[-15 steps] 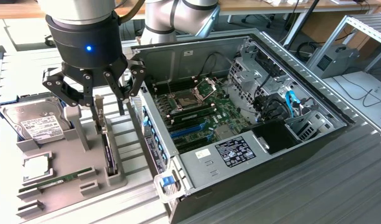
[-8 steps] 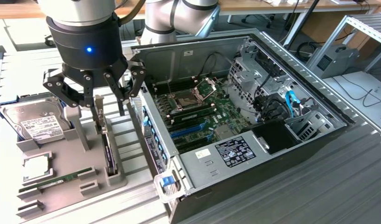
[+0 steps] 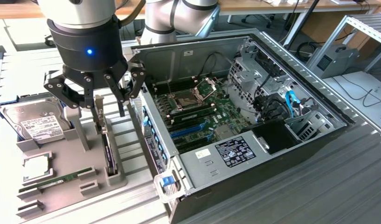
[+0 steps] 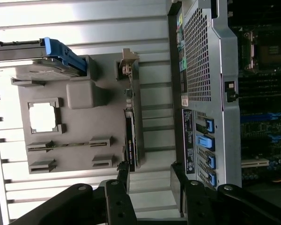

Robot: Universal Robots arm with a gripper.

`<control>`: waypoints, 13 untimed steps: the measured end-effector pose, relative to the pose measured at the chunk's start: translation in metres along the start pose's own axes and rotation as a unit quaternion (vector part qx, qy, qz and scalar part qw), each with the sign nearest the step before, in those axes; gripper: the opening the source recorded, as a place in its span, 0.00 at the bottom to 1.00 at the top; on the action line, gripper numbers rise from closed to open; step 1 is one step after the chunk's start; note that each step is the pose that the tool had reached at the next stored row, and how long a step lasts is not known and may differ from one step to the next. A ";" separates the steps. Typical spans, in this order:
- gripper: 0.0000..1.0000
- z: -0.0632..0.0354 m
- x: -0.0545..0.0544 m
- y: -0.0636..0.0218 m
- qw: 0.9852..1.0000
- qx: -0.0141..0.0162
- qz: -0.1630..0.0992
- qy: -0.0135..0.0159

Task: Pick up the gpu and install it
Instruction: 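Pick up the gpu and move the gpu toward the slot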

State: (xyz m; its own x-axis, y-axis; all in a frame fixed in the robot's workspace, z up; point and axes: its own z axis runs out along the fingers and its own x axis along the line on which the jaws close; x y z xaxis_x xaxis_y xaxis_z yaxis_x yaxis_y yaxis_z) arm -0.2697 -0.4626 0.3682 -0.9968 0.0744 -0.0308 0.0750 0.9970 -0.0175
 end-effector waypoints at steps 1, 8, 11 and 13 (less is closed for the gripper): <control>0.48 0.0003 0.000 0.0000 1.000 0.000 0.000 0.000; 0.48 0.0015 0.000 0.0000 1.000 0.000 0.000 0.000; 0.48 0.0021 0.000 0.0000 1.000 0.000 0.000 0.000; 0.48 0.0026 0.000 0.0000 1.000 0.000 0.000 0.000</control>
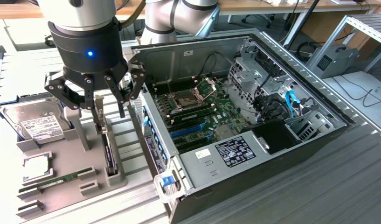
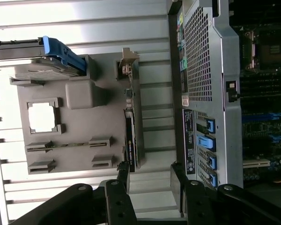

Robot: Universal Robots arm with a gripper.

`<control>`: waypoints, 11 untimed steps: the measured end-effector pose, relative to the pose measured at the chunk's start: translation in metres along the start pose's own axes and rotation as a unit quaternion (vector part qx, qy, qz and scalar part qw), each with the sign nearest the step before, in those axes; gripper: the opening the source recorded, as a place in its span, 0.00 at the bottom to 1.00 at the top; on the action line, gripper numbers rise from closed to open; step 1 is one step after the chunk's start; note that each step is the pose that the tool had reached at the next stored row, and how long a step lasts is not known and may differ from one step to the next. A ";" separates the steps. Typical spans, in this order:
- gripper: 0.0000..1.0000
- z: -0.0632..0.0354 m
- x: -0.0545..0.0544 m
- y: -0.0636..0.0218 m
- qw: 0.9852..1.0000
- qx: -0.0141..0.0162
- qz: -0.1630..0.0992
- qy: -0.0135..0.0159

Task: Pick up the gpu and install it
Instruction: 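Pick up the gpu and move the gpu toward the slot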

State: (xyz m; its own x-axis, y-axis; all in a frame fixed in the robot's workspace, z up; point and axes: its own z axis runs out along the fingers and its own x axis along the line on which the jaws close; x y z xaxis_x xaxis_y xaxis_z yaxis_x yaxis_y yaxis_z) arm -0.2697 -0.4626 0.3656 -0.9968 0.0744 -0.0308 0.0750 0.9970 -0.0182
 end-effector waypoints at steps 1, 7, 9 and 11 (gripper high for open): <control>0.48 0.0002 0.000 0.0000 1.000 0.000 0.000 0.000; 0.48 0.0014 0.000 0.0000 1.000 0.000 0.000 0.000; 0.48 0.0018 0.000 0.0000 1.000 0.000 0.000 0.000; 0.48 0.0023 0.000 0.0000 1.000 0.000 0.000 0.000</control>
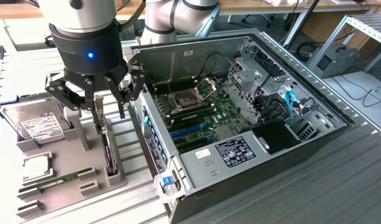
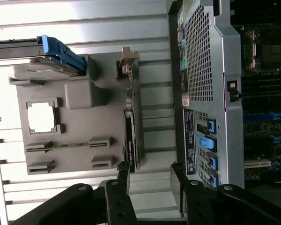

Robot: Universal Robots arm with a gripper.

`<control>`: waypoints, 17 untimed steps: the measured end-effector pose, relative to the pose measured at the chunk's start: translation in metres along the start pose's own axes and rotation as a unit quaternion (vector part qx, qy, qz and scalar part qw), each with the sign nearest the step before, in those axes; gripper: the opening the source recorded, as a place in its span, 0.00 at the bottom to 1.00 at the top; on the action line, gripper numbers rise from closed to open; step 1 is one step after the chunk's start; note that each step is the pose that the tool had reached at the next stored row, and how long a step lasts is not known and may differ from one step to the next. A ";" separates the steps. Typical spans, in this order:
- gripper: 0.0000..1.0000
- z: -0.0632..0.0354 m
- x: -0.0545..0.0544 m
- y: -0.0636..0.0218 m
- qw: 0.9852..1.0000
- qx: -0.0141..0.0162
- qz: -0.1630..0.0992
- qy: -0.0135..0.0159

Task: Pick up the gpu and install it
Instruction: 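Pick up the gpu and move the gpu toward the slot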

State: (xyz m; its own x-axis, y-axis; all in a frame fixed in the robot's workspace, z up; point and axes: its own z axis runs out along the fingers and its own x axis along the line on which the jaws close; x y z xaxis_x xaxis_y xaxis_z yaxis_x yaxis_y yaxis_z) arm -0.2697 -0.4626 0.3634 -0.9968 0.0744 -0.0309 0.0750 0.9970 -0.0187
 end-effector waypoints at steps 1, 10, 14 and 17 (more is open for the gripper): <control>0.48 0.0011 0.000 0.0000 1.000 0.000 0.000 0.000; 0.48 0.0039 0.000 0.0000 1.000 0.000 0.000 0.000; 0.48 0.0046 0.000 0.0000 1.000 0.000 0.000 0.000; 0.48 0.0051 0.000 0.0000 1.000 0.000 0.000 0.000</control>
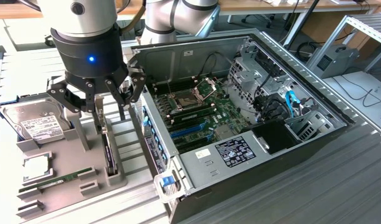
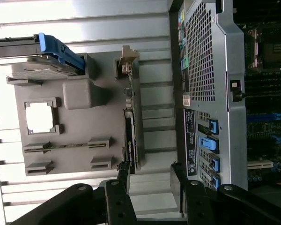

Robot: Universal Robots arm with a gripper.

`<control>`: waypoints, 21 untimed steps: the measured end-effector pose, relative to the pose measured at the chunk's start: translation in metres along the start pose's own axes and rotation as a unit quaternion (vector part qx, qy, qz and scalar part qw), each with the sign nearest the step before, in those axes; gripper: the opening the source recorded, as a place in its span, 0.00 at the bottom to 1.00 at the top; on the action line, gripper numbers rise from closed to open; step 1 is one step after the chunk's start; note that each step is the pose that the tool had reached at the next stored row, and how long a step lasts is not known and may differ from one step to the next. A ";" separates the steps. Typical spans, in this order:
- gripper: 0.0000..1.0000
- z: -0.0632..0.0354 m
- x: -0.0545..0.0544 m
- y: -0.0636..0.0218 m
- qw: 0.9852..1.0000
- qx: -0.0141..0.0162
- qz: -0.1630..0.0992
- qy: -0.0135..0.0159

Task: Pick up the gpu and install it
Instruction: 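Pick up the gpu and move the gpu toward the slot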

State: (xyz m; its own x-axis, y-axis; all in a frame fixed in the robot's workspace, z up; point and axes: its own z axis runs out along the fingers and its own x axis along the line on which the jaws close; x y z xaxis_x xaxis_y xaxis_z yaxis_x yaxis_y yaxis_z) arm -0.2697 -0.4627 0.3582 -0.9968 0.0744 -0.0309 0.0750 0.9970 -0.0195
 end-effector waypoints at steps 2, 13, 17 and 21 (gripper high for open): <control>0.48 0.0007 0.000 0.0000 1.000 0.000 0.000 0.000; 0.48 0.0027 0.000 0.0001 1.000 0.000 0.000 0.000; 0.48 0.0038 0.000 0.0001 1.000 0.000 0.000 0.000; 0.48 0.0049 0.000 0.0001 1.000 0.000 0.000 0.000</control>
State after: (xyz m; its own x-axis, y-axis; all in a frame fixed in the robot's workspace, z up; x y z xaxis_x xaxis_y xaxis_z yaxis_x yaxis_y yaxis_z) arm -0.2697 -0.4627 0.3534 -0.9967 0.0744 -0.0310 0.0750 0.9970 -0.0204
